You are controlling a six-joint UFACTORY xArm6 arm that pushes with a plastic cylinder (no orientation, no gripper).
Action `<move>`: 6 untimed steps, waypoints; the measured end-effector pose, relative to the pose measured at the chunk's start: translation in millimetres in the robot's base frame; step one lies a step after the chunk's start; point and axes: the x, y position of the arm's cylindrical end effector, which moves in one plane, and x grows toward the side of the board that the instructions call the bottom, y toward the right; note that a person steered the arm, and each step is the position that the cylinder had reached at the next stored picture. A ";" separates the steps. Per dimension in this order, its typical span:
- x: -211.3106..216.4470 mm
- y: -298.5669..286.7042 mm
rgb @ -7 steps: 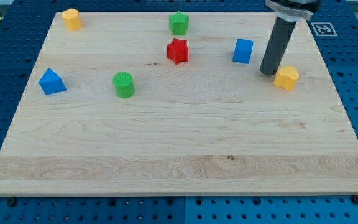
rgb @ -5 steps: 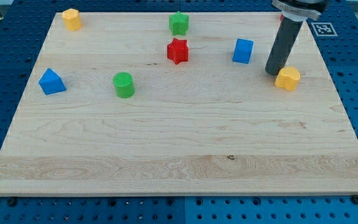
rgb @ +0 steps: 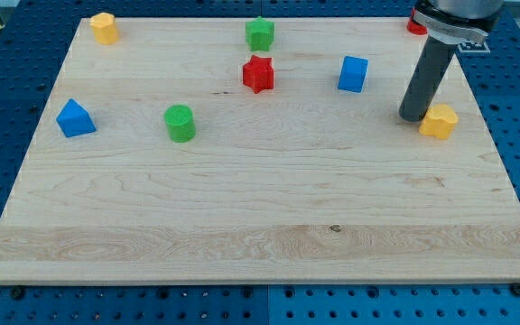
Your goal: Push the yellow heart to the center right
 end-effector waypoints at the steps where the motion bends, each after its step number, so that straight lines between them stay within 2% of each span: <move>1: 1.4 0.0; 3: 20.9 -7.2; 6: 15.7 24.0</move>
